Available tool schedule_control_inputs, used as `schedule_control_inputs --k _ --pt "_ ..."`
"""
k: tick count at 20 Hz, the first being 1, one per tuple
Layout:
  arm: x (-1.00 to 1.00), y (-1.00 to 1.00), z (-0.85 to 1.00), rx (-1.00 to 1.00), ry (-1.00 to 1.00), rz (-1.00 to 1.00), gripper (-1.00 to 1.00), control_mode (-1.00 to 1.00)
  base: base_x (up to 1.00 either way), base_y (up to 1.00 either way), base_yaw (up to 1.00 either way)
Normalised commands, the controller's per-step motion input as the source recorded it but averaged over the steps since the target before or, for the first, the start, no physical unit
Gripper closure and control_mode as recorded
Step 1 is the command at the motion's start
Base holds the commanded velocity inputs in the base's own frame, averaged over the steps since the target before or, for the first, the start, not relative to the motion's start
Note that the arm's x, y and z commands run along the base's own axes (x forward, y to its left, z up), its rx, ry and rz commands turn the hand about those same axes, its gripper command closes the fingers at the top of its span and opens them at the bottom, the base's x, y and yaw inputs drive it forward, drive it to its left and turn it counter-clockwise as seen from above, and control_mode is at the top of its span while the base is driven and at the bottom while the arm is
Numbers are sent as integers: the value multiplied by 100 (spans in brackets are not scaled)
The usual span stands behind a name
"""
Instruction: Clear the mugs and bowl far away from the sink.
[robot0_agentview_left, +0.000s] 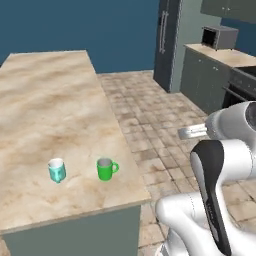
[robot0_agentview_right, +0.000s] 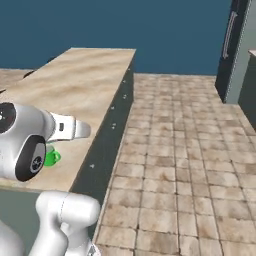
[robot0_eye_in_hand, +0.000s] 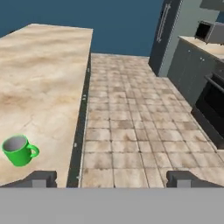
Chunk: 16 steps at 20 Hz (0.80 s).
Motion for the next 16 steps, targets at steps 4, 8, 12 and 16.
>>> schedule_control_inputs --k 4,8,12,16 --pt "0 0 0 0 0 0 -100 100 0 0 -100" --pt "0 0 0 0 0 0 -100 100 0 0 -100" --pt "0 0 0 0 0 0 -100 100 0 0 -100" --pt "0 0 0 0 0 0 -100 100 0 0 -100"
